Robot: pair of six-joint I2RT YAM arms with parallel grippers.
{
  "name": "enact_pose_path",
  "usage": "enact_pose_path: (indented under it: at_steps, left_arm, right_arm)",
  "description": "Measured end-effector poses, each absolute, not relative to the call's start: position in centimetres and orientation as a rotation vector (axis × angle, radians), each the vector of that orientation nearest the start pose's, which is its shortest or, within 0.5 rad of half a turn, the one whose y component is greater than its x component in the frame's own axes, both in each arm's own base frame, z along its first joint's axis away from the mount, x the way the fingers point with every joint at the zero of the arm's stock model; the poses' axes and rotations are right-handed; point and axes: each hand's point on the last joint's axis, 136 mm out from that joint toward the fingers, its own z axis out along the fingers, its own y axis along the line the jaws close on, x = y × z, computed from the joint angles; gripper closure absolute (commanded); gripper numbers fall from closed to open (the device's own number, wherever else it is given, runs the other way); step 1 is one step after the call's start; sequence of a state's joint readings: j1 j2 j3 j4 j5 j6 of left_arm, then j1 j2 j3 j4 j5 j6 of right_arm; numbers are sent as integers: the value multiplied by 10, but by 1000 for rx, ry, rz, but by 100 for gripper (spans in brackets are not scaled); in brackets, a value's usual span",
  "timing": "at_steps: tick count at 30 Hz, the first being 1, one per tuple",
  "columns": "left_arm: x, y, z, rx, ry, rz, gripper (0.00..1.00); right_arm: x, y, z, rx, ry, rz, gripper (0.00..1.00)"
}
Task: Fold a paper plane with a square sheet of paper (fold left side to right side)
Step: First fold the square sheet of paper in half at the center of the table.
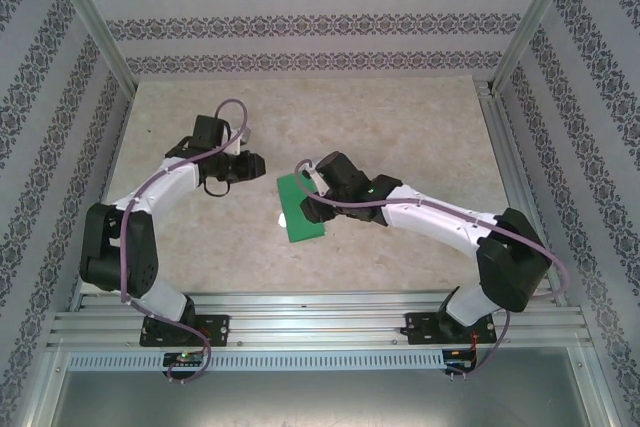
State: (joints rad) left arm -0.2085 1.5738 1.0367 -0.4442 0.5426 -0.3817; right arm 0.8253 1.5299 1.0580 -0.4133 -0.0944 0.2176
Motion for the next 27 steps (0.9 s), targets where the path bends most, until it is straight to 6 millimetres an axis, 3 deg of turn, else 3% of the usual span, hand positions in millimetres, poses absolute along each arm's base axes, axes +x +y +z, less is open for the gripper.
enact_pose_path:
  at_steps: [4,7,11,17,27]
  left_arm:
    - [321,-196,81,-19,2688,-1044,82]
    - [312,-214,70,-8,2709,-1093,84]
    - [318,-226,59,-13,2703,-1120,86]
    - [323,-230,38,-37,2743,-1110,86]
    - [329,-230,28,-46,2757,-1070,87]
  right_arm:
    - [259,327,117,-683,2461,773,70]
    - [256,343,106,-577,2512,928,75]
    - [257,356,87,-447,2588,1038,78]
    - [256,358,49,-342,2721,1055,78]
    - [252,359,29,-309,2802,1057,79]
